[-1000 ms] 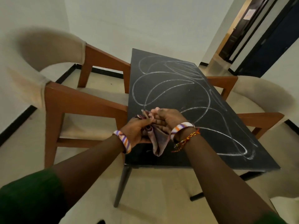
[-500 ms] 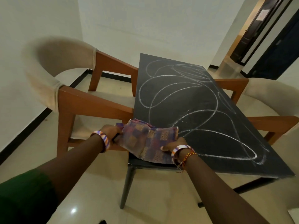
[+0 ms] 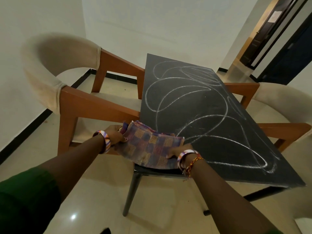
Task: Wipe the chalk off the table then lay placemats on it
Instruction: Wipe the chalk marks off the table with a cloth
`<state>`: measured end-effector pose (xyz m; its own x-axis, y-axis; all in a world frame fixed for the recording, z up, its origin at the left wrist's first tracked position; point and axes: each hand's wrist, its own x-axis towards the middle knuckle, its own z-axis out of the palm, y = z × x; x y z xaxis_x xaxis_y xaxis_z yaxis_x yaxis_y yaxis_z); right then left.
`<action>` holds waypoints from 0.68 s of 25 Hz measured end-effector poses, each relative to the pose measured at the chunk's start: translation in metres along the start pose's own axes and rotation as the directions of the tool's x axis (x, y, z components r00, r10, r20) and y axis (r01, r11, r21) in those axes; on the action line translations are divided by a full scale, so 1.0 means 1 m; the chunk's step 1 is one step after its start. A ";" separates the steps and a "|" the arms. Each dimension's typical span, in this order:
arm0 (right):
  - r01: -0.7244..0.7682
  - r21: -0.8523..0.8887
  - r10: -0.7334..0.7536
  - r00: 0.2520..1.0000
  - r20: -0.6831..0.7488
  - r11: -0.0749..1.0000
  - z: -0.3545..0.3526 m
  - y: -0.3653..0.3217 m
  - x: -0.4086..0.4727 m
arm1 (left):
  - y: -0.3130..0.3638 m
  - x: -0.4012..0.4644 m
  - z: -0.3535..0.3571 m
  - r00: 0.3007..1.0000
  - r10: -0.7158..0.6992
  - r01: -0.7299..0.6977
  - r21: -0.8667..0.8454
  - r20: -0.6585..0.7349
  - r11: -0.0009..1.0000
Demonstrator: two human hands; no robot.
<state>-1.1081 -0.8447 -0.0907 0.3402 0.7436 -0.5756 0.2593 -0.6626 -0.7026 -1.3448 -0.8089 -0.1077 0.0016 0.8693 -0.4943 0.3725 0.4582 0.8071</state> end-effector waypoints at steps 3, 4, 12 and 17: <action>0.154 -0.151 -0.158 0.987 -0.015 0.976 -0.011 -0.024 -0.002 | -0.001 -0.009 -0.001 0.997 -0.062 0.067 -0.169 0.037 0.983; 0.253 -0.238 -0.267 0.963 -0.030 0.938 -0.011 -0.035 -0.008 | 0.000 -0.014 0.001 0.994 -0.076 0.093 -0.250 0.075 0.964; 0.700 -0.401 -0.464 0.702 0.541 0.592 0.039 -0.063 -0.078 | 0.017 -0.020 0.036 0.968 0.046 0.149 -0.708 0.248 0.690; 0.317 0.036 -0.319 0.937 0.139 0.948 0.008 -0.035 -0.037 | 0.017 -0.022 0.043 0.963 0.108 0.138 -0.793 0.249 0.594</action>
<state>-1.1373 -0.8480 -0.0479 0.1104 0.9210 -0.3736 0.3216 -0.3888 -0.8634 -1.2981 -0.8286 -0.0970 0.2725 0.8403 -0.4686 -0.5145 0.5389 0.6670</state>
